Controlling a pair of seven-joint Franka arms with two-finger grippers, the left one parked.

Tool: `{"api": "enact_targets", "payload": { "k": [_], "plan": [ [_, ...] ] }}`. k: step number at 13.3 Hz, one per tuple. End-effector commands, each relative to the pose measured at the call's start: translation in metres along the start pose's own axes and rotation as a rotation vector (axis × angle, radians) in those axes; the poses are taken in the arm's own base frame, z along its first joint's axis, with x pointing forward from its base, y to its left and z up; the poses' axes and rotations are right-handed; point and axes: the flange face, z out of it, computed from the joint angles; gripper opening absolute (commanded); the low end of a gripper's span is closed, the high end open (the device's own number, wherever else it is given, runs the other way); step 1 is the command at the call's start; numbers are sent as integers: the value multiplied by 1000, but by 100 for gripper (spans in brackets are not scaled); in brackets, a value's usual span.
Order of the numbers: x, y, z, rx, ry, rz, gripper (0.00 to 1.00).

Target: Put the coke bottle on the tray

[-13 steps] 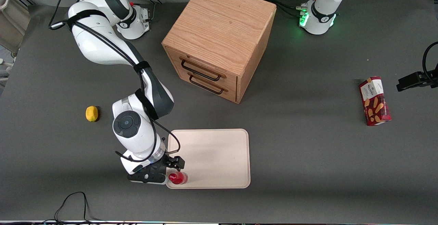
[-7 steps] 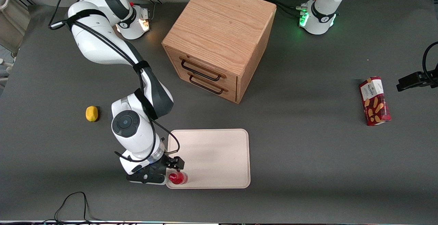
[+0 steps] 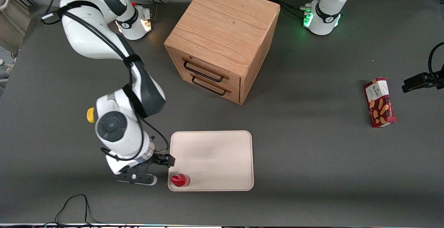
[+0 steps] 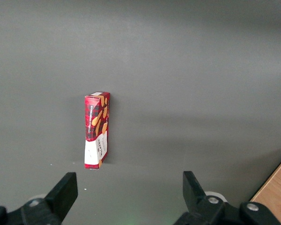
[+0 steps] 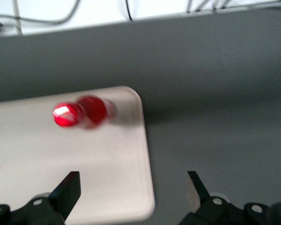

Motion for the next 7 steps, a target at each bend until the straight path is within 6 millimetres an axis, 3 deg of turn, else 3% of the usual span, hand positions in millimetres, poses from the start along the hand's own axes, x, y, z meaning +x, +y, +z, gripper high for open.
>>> {"api": "enact_targets", "payload": {
  "k": [1,7],
  "plan": [
    [-15,66,-47,28,-106,-51,100],
    [-102,208,-110,-5,-177,-127,100]
  ]
}}
